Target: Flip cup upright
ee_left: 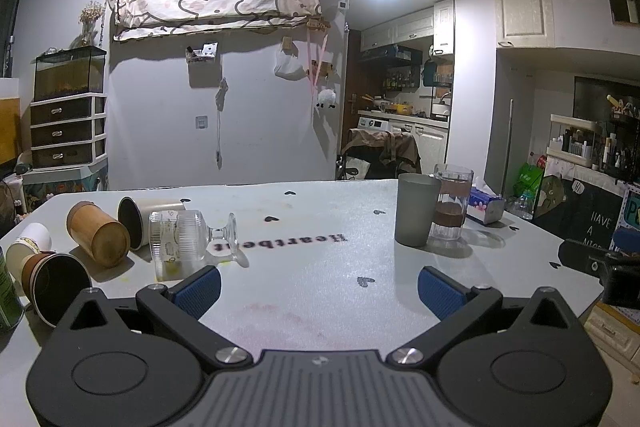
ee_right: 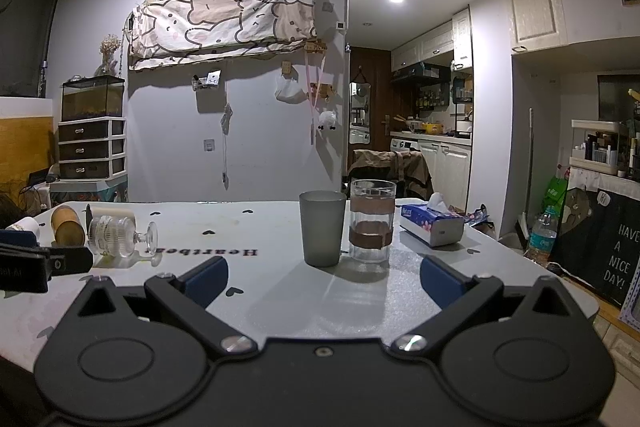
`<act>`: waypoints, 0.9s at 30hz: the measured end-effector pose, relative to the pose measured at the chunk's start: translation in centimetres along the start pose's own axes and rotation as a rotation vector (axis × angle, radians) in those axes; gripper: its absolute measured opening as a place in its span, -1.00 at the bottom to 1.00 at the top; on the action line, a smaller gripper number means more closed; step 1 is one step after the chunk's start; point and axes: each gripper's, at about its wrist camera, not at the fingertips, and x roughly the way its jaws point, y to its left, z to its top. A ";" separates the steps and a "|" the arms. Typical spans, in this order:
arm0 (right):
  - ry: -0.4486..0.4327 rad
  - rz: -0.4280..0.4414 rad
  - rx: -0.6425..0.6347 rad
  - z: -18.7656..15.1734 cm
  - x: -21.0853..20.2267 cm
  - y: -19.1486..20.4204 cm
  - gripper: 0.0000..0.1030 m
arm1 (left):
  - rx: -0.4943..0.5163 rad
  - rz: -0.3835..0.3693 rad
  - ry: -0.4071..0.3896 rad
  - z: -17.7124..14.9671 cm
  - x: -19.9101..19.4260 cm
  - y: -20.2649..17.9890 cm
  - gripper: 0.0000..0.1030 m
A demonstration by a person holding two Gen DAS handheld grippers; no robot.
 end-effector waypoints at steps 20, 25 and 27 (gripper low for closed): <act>0.001 0.002 -0.002 0.1 0.1 0.1 1.00 | -0.004 0.001 0.005 -0.1 0.0 0.2 1.00; 0.001 0.001 -0.003 0.1 0.2 0.1 1.00 | -0.003 0.002 0.005 -0.1 0.0 0.2 1.00; 0.000 0.001 -0.003 0.0 0.1 0.1 1.00 | -0.004 0.001 0.005 -0.1 0.0 0.2 1.00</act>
